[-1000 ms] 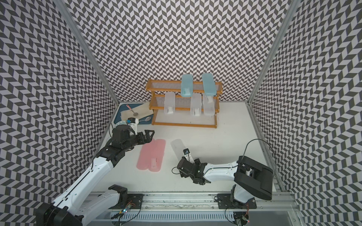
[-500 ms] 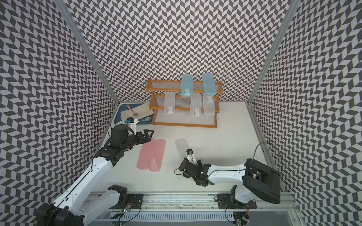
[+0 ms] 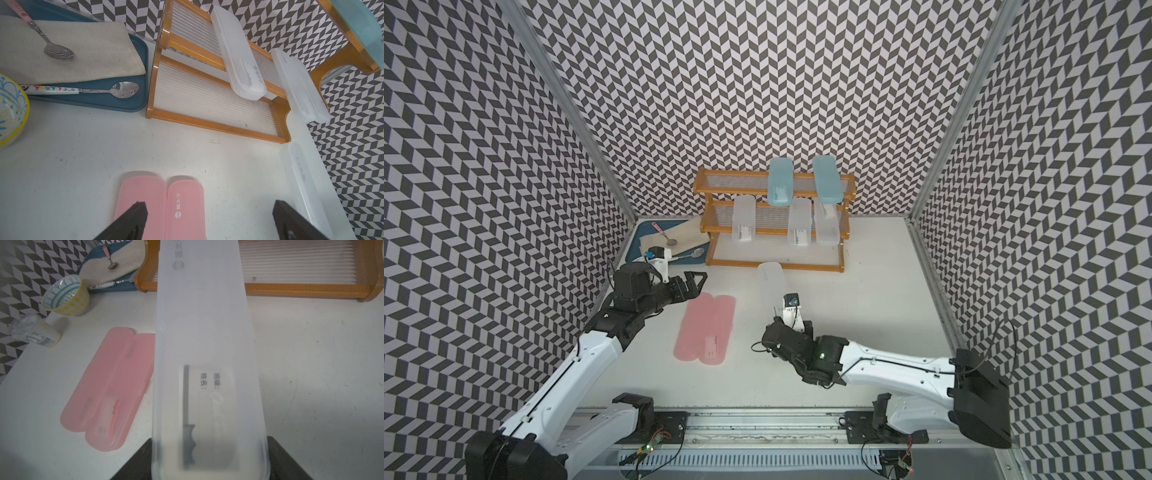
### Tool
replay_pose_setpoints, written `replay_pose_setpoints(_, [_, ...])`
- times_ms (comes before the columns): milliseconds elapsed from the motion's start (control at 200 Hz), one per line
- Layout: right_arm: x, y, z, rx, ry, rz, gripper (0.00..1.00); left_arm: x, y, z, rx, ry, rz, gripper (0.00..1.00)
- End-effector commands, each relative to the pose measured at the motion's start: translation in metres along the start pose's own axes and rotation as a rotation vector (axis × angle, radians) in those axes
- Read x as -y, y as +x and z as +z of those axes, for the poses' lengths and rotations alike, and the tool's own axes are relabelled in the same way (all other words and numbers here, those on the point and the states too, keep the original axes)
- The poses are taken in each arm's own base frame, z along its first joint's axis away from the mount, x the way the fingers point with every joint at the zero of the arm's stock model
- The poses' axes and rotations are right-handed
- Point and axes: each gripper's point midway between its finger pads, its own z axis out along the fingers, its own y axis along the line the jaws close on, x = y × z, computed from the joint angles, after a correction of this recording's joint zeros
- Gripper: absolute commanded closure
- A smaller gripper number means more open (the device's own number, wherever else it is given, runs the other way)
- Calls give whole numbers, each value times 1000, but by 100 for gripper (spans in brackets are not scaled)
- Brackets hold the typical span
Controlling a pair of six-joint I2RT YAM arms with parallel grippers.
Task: Place the pencil cases on the shelf according to color
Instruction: Place the pencil case on the shelf.
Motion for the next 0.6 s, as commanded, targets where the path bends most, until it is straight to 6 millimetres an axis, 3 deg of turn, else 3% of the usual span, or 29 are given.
replay_pose_setpoints(0, [-5,-37,-9,112,17,25,42,8,-10,-3,32,41,13,0])
replay_pose_setpoints(210, [-20,-87,8,145,13,44,41,17,-7,-1,18,100,18,0])
replay_pose_setpoints(451, [-38,-131,50,137,-22,46,40,21,-5,2,2,141,6,0])
replay_pose_setpoints(596, [-28,-155,75,139,38,66,41,22,-4,5,-13,170,-11,0])
